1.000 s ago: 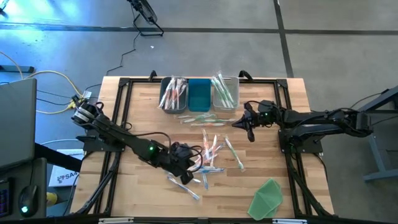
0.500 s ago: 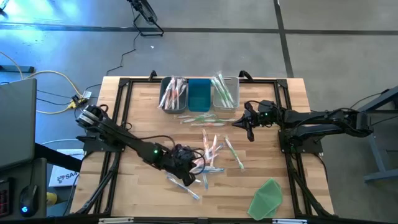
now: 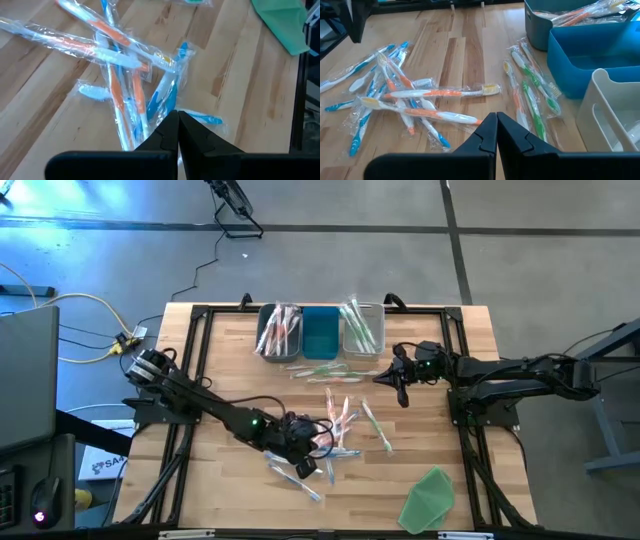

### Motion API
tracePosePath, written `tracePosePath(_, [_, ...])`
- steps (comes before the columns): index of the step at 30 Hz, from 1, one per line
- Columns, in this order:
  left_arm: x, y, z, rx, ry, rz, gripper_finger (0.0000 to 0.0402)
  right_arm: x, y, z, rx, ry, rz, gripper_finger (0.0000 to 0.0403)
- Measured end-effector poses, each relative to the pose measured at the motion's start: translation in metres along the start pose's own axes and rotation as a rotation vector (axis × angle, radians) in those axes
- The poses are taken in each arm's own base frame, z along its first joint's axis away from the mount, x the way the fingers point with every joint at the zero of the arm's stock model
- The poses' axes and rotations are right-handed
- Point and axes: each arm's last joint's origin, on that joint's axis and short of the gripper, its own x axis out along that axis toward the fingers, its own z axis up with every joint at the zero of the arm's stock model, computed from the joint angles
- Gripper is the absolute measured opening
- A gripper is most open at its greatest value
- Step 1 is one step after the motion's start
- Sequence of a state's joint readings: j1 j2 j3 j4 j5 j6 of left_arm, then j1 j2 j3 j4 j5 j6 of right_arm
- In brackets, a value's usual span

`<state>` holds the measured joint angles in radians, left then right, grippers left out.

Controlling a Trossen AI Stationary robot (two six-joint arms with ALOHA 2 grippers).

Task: Pick & Place Toothbrushes
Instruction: Put the orange toothbrush into the dark blue bin

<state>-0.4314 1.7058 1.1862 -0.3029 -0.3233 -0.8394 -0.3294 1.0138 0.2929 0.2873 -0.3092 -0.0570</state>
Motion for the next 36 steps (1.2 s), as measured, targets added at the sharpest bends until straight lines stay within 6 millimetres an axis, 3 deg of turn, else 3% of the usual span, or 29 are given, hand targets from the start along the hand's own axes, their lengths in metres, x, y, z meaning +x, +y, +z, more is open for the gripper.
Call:
tracePosePath(11, [0.001,0.003,0.000,-0.007,0.042,-0.009,0.0004,0.000,0.000,0.000,0.000,0.000,-0.001,0.0002])
tracePosePath(20, [0.018,0.016,0.003,-0.087,0.165,-0.041,0.0004,0.000,0.000,0.000,0.000,0.001,0.000,0.0002])
tracePosePath(31, [0.025,0.022,0.013,-0.065,0.134,-0.057,0.0005,0.000,-0.001,-0.002,-0.014,0.018,-0.022,0.0002])
tracePosePath(36, [0.025,0.021,0.011,-0.067,0.169,-0.079,0.0044,0.000,-0.001,-0.003,-0.012,0.026,-0.021,0.0002])
